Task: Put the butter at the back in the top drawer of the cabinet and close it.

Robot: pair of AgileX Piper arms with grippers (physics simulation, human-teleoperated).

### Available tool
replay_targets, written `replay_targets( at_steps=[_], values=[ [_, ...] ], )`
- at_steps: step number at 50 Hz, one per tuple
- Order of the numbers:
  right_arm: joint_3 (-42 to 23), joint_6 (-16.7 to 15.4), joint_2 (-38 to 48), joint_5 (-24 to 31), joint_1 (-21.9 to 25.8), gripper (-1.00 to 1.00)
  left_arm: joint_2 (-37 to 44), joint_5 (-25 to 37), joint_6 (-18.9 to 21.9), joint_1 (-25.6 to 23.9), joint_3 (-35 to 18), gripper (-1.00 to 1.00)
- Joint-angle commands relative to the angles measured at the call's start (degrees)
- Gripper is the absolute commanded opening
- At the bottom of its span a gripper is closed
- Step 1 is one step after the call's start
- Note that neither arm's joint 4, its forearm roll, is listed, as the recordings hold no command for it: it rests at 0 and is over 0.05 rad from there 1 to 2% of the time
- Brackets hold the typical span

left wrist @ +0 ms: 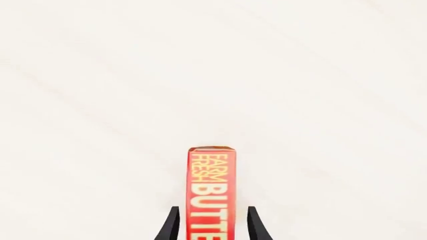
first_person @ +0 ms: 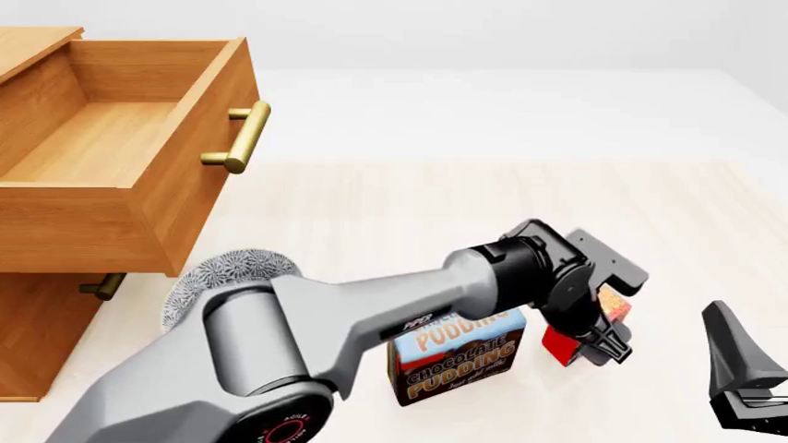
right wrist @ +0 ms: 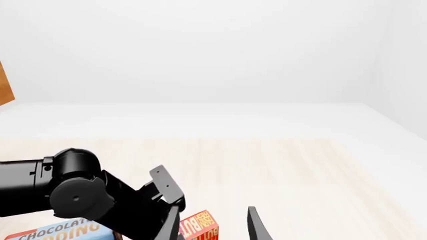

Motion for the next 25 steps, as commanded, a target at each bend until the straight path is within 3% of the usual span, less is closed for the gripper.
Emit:
replay_targets(
  at_steps=[1, 25],
  values=[
    [0.0, 0.0, 0.0, 0.0, 0.0, 1.0, 0.7, -0.36, -0.59, -0.32, -0.02, 1.0],
    [0.0, 0.0, 0.0, 0.0, 0.0, 1.0, 0.39, -0.95, -0.93, 0.01, 0.65, 1.0]
  ],
)
